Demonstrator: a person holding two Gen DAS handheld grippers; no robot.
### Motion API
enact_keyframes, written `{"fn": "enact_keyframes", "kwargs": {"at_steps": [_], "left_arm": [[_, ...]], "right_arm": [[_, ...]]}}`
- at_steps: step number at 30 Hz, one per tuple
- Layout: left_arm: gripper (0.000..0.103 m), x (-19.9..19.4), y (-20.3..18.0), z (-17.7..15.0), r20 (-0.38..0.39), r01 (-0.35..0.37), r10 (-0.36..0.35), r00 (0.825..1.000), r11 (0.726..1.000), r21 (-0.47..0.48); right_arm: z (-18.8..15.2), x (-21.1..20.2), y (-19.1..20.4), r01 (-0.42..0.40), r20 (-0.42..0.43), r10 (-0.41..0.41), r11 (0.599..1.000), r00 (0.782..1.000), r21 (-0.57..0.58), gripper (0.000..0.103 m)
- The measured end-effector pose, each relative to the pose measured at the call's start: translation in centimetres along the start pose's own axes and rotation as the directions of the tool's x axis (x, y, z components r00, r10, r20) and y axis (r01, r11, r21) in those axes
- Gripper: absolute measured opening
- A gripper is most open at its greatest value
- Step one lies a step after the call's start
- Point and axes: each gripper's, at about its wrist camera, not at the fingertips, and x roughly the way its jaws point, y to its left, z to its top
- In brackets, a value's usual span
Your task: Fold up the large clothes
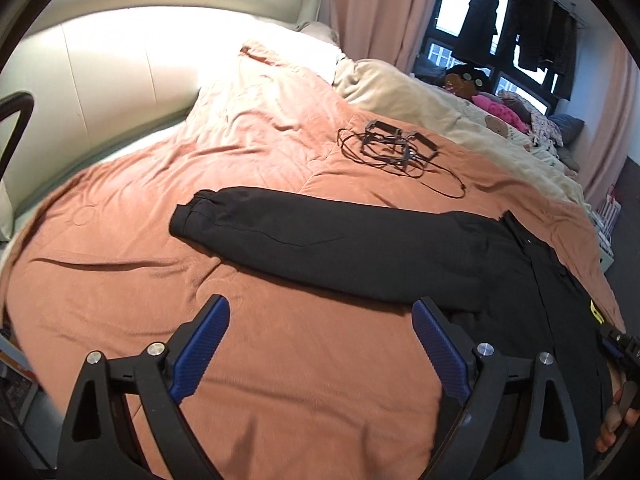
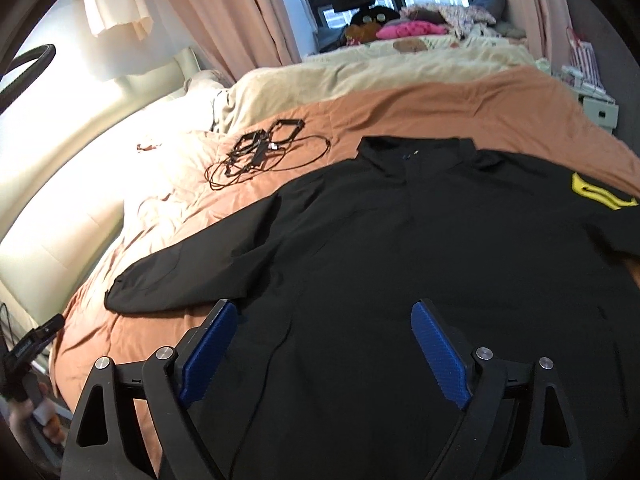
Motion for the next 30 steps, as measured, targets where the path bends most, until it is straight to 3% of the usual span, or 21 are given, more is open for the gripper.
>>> {"fn": "enact_keyframes", "kwargs": {"at_steps": [6, 11, 13, 18, 20, 24, 27, 29, 30], "left_arm": [[0.094, 5.8, 2.5, 1.8, -0.075, -0.031, 0.026, 0.997, 0.998, -0.057], [0.081, 10.0, 4.2, 3.2, -0.128, -0.059, 0.045, 0.991, 0.992, -0.108], [0.078, 11.5, 4.6, 3.5, -0.154, -0.075, 0.056, 0.986, 0.99, -0.121], [0.077, 15.0, 5.6, 3.9, -0.218, -0.133, 0.1, 0.971, 0.981, -0.143], [0.077, 16.4, 6.1, 4.0, -0.24, -0.163, 0.124, 0.963, 0.975, -0.151], [0.076, 19.6, 6.7, 3.6, -0.301, -0.231, 0.188, 0.935, 0.966, -0.113], [0.063, 20.4, 7.1, 3.9, -0.292, -0.244, 0.2, 0.935, 0.962, -0.123], [0.032, 20.3, 7.3, 4.5, -0.265, -0.245, 0.205, 0.942, 0.961, -0.129], [0.024, 20.3, 7.4, 4.9, -0.259, -0.245, 0.204, 0.944, 0.959, -0.139]], "right_arm": [[1.2, 4.6, 0.5, 0.002, -0.029, -0.002, 1.0, 1.0, -0.002, 0.089], [2.3, 8.4, 1.1, -0.043, -0.078, 0.044, 0.999, 0.996, 0.017, 0.067], [2.6, 9.9, 1.5, -0.055, -0.095, 0.057, 0.998, 0.994, 0.022, 0.065], [3.3, 13.5, 2.4, -0.091, -0.143, 0.096, 0.995, 0.985, 0.037, 0.055], [3.4, 14.9, 2.6, -0.107, -0.166, 0.115, 0.993, 0.979, 0.052, 0.043], [3.5, 17.2, 2.6, -0.12, -0.2, 0.132, 0.99, 0.971, 0.071, 0.029], [3.4, 18.4, 2.7, -0.154, -0.212, 0.173, 0.983, 0.962, 0.102, 0.021], [3.5, 19.0, 2.9, -0.178, -0.215, 0.198, 0.978, 0.956, 0.112, 0.013], [3.5, 19.5, 3.1, -0.189, -0.217, 0.212, 0.974, 0.953, 0.122, 0.013]]}}
